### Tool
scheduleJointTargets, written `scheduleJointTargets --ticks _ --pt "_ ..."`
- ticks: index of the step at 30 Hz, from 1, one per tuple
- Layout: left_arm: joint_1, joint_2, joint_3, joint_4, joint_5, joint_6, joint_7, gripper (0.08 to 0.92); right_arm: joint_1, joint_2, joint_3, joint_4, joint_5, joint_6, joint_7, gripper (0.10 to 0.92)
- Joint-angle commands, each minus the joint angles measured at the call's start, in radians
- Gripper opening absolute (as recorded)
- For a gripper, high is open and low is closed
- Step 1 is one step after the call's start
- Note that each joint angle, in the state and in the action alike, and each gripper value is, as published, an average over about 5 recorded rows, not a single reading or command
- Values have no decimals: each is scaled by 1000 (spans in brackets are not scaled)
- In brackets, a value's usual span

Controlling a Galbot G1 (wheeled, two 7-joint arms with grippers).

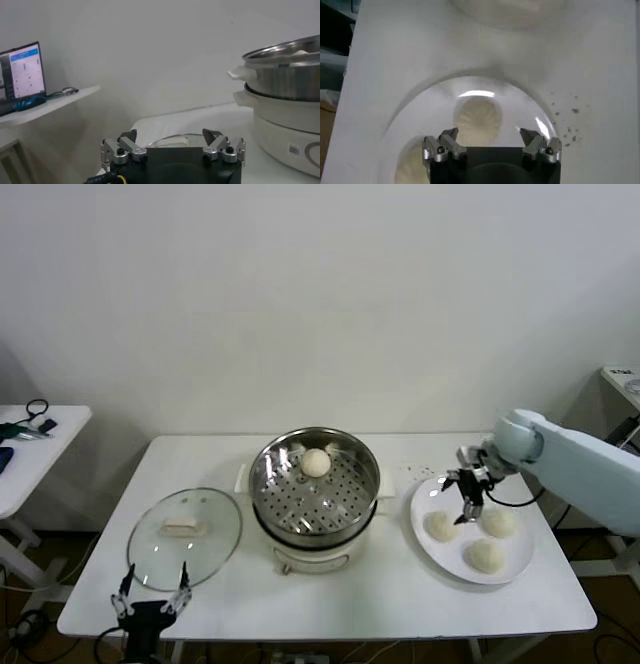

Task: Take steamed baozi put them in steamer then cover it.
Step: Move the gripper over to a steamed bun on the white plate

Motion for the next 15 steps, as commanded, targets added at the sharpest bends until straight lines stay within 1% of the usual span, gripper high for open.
scheduleJointTargets --ticks 1,15 --pt "0 -1 0 6 2 -2 1 823 -111 16 63 -42 -24 -22 13 823" --pt "8 -2 -3 16 -1 -9 2 823 -110 89 67 -108 -37 -17 18 823"
